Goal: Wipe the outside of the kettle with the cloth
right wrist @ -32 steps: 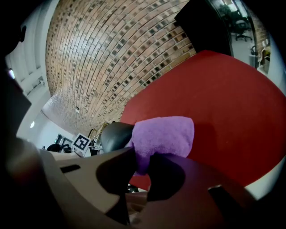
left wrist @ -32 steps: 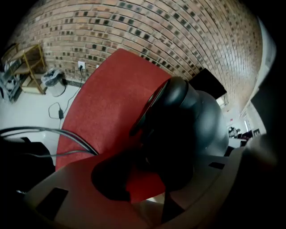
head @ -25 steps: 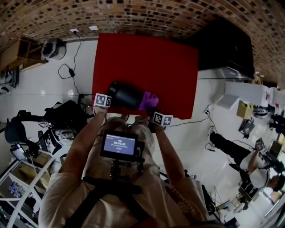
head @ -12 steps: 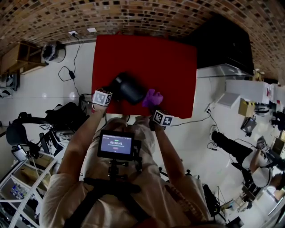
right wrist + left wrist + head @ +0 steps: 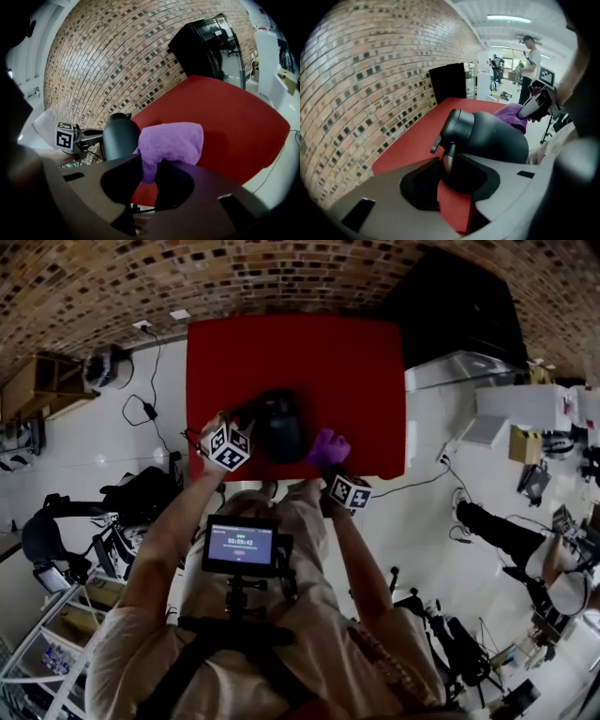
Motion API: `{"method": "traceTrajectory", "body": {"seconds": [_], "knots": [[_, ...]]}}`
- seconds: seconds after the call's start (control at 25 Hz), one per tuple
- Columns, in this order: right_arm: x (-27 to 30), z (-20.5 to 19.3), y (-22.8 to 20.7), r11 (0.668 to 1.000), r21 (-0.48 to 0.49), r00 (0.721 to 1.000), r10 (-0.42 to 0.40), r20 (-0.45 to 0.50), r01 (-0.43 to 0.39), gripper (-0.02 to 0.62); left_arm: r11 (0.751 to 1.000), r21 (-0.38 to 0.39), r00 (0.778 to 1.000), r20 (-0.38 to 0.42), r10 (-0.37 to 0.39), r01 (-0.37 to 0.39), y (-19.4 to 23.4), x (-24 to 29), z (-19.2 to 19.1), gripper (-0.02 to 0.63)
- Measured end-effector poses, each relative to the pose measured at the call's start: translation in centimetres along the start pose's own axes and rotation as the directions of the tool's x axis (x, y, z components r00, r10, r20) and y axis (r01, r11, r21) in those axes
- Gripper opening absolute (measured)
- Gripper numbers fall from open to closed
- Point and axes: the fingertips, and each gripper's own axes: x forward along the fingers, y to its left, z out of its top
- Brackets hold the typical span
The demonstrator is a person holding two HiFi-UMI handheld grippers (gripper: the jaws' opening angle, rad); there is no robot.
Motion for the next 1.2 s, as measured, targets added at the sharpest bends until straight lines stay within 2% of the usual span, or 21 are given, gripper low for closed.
{"method": "traceTrajectory", "body": {"seconds": [0.12, 0.24, 0.32, 0.44, 0.64, 0.8, 0.84, 1.04, 1.2], "knots": [[-0.8, -2.1, -0.4, 0.999, 0.053, 1.0, -0.002, -0.022, 0.003, 0.075, 0.982, 0.185, 0.998, 0.058, 0.028, -0.038, -2.3, -1.5, 1.8, 0.115], [-1.3, -4.8, -0.4, 0.994, 0.108, 0.998, 0.004, -0.07, 0.004, 0.075, 0.936, 0.341, 0.994, 0.1, 0.053, -0.085, -4.5, -3.0, 2.3, 0.115], [-1.4, -7.0, 0.1, 0.988, 0.154, 0.992, 0.023, -0.122, -0.004, 0.075, 0.908, 0.407, 0.992, 0.113, 0.062, -0.103, -5.7, -3.8, 2.1, 0.115], [-0.7, -9.8, 1.5, 0.98, 0.199, 0.979, 0.069, -0.193, -0.03, 0.075, 0.887, 0.448, 0.991, 0.115, 0.067, -0.112, -6.8, -4.7, 1.4, 0.117], [2.2, -11.6, 4.3, 0.983, 0.159, 0.965, 0.129, -0.228, -0.094, 0.075, 0.876, 0.469, 0.992, 0.101, 0.073, -0.113, -8.1, -6.6, -0.1, 0.115], [5.3, -10.1, 6.0, 0.986, 0.084, 0.957, 0.159, -0.243, -0.142, 0.074, 0.827, 0.539, 0.987, 0.098, 0.124, -0.158, -8.6, -8.2, -0.6, 0.115], [6.1, -9.5, 6.3, 0.987, 0.077, 0.957, 0.158, -0.243, -0.143, 0.075, 0.823, 0.543, 0.986, 0.09, 0.143, -0.169, -8.3, -8.5, -1.1, 0.115], [7.4, -9.4, 6.6, 0.984, 0.058, 0.937, 0.179, -0.3, -0.17, 0.075, 0.863, 0.446, 0.965, 0.002, 0.264, -0.237, -5.7, -9.2, -6.5, 0.108], [5.4, -9.1, 4.9, 0.978, 0.094, 0.925, 0.208, -0.318, -0.187, 0.075, 0.902, 0.351, 0.962, -0.019, 0.274, -0.25, -6.9, -9.9, -7.5, 0.12]]}}
